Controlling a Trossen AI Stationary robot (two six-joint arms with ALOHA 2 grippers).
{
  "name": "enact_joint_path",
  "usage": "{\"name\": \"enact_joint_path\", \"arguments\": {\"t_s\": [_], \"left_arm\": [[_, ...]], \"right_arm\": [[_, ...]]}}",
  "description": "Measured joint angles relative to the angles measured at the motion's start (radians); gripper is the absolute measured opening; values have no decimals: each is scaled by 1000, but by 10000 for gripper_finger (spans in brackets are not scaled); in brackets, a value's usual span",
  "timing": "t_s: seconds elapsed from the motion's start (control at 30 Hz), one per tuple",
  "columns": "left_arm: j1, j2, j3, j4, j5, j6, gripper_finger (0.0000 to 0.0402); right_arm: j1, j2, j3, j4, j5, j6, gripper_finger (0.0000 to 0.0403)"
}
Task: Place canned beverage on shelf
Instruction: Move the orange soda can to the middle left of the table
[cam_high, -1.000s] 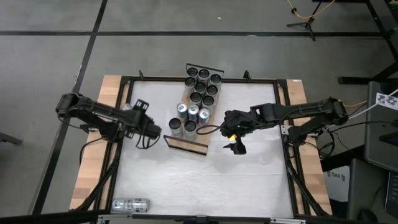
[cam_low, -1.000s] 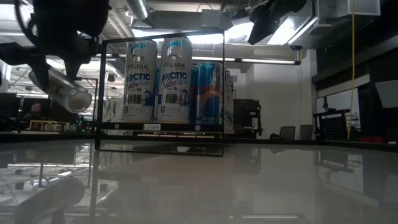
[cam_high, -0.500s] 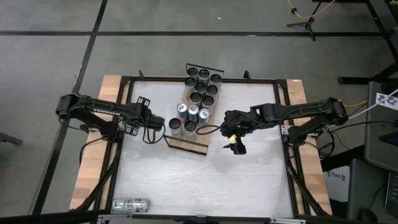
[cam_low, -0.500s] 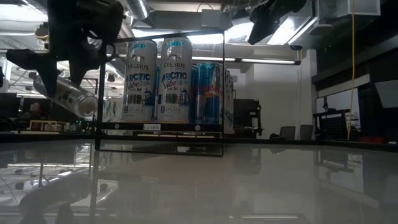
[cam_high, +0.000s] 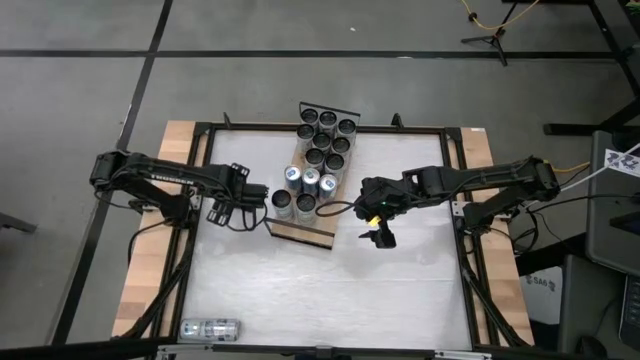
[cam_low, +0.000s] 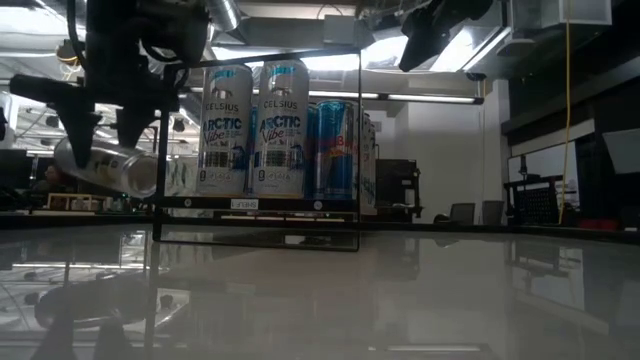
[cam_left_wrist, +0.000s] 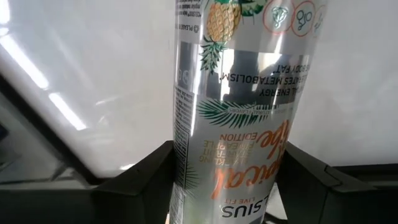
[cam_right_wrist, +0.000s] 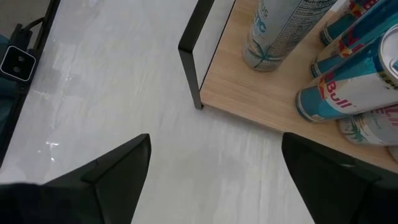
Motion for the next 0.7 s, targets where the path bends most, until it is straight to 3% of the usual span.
{"name": "enact_joint_path", "arguments": {"t_s": [0.2, 0.7], "left_arm": [[-22, 0, -63, 18, 84, 4, 216], [-49, 0, -196, 174, 83, -1, 229]], "right_arm": [[0, 0, 0, 0, 0, 0, 358], [0, 0, 0, 0, 0, 0, 358]]}}
